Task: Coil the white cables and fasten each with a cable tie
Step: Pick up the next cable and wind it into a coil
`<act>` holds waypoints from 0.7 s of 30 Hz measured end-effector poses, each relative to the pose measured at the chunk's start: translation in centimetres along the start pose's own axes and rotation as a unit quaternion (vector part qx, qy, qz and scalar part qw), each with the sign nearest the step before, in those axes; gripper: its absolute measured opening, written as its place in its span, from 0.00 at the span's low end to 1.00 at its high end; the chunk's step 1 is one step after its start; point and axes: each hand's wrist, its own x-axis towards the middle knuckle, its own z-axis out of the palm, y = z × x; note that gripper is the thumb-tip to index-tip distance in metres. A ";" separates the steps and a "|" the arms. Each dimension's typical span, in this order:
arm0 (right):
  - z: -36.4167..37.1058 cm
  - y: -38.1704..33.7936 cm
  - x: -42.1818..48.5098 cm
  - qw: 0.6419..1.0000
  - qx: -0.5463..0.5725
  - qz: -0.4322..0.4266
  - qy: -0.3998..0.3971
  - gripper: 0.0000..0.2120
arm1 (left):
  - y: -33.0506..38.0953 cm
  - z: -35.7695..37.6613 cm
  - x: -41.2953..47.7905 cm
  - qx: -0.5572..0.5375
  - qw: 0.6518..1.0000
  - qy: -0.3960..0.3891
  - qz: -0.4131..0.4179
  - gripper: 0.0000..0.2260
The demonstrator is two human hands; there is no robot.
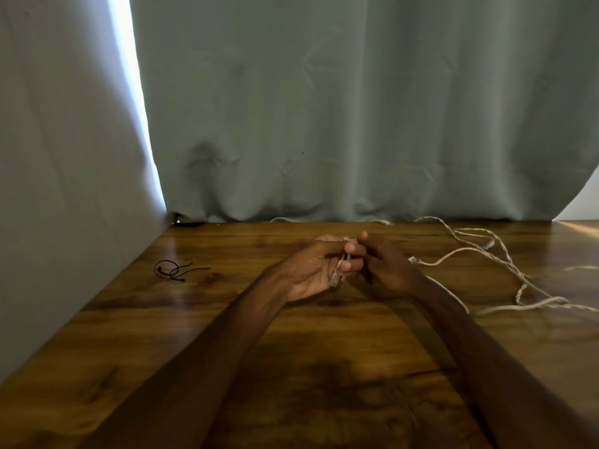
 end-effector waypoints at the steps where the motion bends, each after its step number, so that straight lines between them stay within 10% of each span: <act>1: 0.3 -0.1 -0.1 1.000 -0.016 -0.001 -0.003 0.13 | 0.1 0.1 0.0 -0.002 1.000 0.004 0.006 0.10; 11: 3.1 -1.4 -0.8 0.946 -0.298 -0.061 -0.109 0.13 | 1.9 -1.0 0.7 -0.104 0.979 0.109 0.136 0.12; 21: 4.1 -2.2 -1.1 0.969 -0.182 -0.108 -0.128 0.15 | 2.0 -3.5 0.7 -0.150 0.928 0.264 0.216 0.29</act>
